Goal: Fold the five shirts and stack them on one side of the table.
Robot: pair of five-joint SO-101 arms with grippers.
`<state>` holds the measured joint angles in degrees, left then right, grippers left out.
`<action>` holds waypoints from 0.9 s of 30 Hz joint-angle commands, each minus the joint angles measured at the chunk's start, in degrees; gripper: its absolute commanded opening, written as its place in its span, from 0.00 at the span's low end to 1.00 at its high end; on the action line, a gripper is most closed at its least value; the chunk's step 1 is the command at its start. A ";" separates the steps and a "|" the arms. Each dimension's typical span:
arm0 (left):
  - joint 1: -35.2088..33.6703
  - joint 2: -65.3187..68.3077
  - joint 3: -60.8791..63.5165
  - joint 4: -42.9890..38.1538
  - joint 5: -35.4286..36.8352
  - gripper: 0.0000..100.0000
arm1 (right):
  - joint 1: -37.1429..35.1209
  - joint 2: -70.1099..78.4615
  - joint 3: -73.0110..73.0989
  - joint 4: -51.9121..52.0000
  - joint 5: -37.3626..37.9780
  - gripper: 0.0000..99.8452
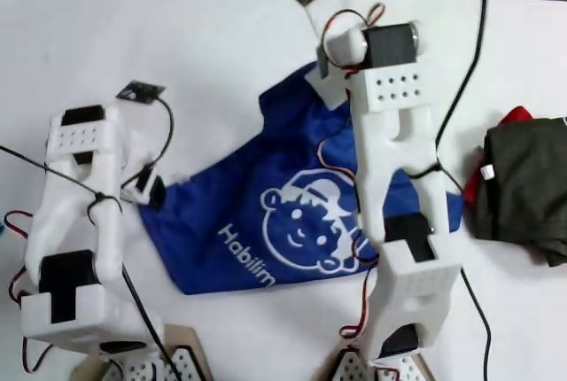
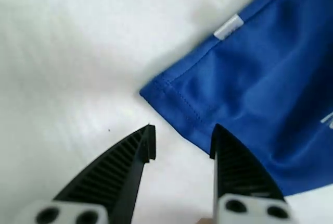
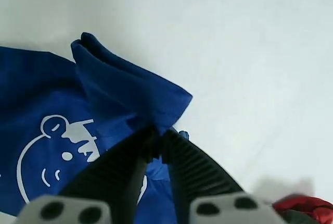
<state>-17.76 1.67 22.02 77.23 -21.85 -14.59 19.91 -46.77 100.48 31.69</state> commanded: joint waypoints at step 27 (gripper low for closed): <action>-1.49 -0.18 -7.87 4.75 -15.47 0.20 | 8.13 -4.62 1.93 -7.25 16.70 0.02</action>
<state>-18.81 1.67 17.01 81.27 -31.34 -7.30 18.95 -44.40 93.01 46.81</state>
